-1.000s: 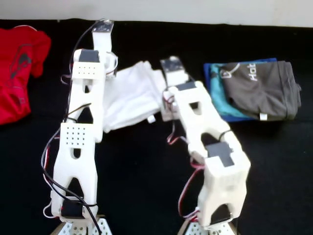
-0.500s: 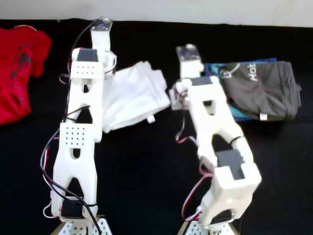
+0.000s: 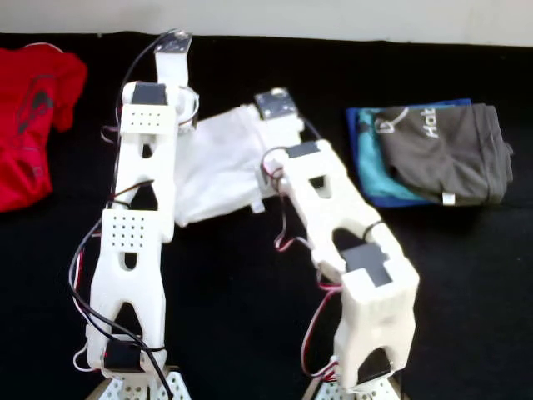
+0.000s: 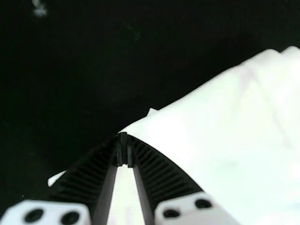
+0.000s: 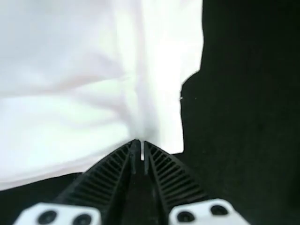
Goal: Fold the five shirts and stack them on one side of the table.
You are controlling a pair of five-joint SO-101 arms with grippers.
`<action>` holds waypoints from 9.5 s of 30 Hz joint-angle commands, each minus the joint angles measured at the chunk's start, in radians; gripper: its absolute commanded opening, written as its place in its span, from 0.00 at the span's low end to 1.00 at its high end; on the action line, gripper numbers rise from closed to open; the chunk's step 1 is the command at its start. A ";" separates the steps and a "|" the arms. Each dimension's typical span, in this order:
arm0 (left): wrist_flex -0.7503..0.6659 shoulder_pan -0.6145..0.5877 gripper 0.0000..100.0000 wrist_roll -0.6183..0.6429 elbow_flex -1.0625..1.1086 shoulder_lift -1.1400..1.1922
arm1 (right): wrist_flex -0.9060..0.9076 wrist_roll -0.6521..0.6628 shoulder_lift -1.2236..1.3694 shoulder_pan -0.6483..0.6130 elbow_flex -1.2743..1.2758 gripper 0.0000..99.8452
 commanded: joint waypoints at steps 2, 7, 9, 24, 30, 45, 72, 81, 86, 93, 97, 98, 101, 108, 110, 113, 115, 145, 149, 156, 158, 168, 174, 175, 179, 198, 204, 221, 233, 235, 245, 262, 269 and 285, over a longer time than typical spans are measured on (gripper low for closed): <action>0.009 -0.005 0.01 -0.006 -0.036 -0.024 | -0.008 -0.002 0.033 0.091 -0.051 0.03; 0.008 -0.005 0.01 -0.006 -0.039 -0.028 | 0.048 0.000 0.033 0.134 -0.050 0.03; 0.002 -0.005 0.01 -0.006 -0.035 -0.022 | 0.082 0.000 0.027 0.134 -0.050 0.03; 0.273 -0.004 0.01 -0.006 -0.257 -0.081 | 0.188 -0.003 -0.314 0.084 -0.050 0.03; 0.446 -0.019 0.01 -0.005 -0.340 -0.162 | 0.219 0.000 -0.424 0.085 -0.070 0.09; 0.262 -0.007 0.01 0.083 0.851 -0.926 | 0.475 0.000 0.140 0.027 -1.017 0.05; -0.390 0.084 0.01 0.173 1.681 -1.122 | 0.354 0.000 0.768 0.024 -1.414 0.04; -0.388 0.105 0.01 0.173 1.679 -1.152 | 0.361 0.000 0.779 0.119 -1.420 0.04; -0.388 0.134 0.01 0.173 1.681 -1.145 | 0.377 0.000 0.776 0.111 -1.458 0.04; -0.330 0.134 0.01 0.173 1.681 -1.241 | 0.467 0.000 0.777 0.097 -1.770 0.04; -0.284 0.131 0.01 0.167 1.736 -1.282 | 0.470 0.000 0.783 0.042 -1.736 0.04; -0.285 0.131 0.01 0.166 1.765 -1.287 | 0.467 0.000 0.785 0.028 -1.721 0.04; -0.333 0.131 0.01 0.166 1.844 -1.285 | 0.446 0.000 0.786 -0.004 -1.655 0.04; -0.494 0.131 0.01 0.166 1.960 -1.285 | 0.335 0.000 0.786 -0.005 -1.472 0.04; -0.505 0.131 0.01 0.166 1.962 -1.285 | 0.315 0.000 0.786 0.010 -1.425 0.04; -0.506 0.131 0.01 0.167 1.957 -1.283 | 0.286 0.000 0.786 0.041 -1.389 0.04; -0.517 0.131 0.01 0.167 1.962 -1.283 | 0.282 0.000 0.786 0.064 -1.388 0.04; -0.664 0.062 0.01 0.172 1.979 -1.250 | 0.430 -0.002 0.820 0.027 -1.554 0.04; -0.663 0.056 0.01 0.167 1.974 -1.211 | 0.424 -0.002 0.855 0.059 -1.564 0.04; -0.661 0.056 0.01 0.167 1.962 -1.228 | 0.435 -0.002 0.858 0.077 -1.629 0.04; -0.623 0.056 0.01 0.172 1.949 -1.270 | 0.455 -0.002 0.858 0.077 -1.685 0.04; -0.371 0.015 0.01 0.167 1.860 -1.598 | 0.763 -0.008 0.774 0.061 -1.825 0.23; -0.376 -0.093 0.01 0.167 1.897 -1.606 | 0.918 -0.167 0.737 0.001 -1.822 0.36; -0.376 -0.101 0.01 0.167 1.905 -1.606 | 0.915 -0.206 0.737 -0.002 -1.822 0.38; -0.377 -0.111 0.01 0.166 1.943 -1.606 | 0.905 -0.279 0.737 -0.045 -1.821 0.42; -0.377 -0.217 0.01 0.166 2.011 -1.609 | 0.621 -0.284 0.743 -0.039 -1.446 0.41; -0.390 -0.217 0.01 0.166 2.012 -1.609 | 0.558 -0.284 0.743 -0.038 -1.302 0.41; -0.408 -0.217 0.01 0.166 2.014 -1.607 | 0.771 -0.149 0.671 0.039 -1.403 0.01; -0.442 -0.216 0.01 0.166 2.014 -1.606 | 0.932 -0.101 0.493 0.209 -1.546 0.01; -0.442 -0.213 0.01 0.166 2.014 -1.606 | 0.932 -0.071 0.420 0.222 -1.498 0.01; -0.442 -0.211 0.01 0.166 2.014 -1.606 | 0.928 0.049 0.188 0.409 -1.307 0.01; -0.442 -0.211 0.01 0.167 2.012 -1.606 | 0.881 0.161 0.346 0.613 -1.132 0.01; -0.442 -0.209 0.01 0.170 2.011 -1.606 | 0.929 0.180 0.194 0.509 -1.305 0.01; -0.442 -0.209 0.01 0.169 2.012 -1.606 | 0.928 0.180 -0.082 0.423 -1.307 0.01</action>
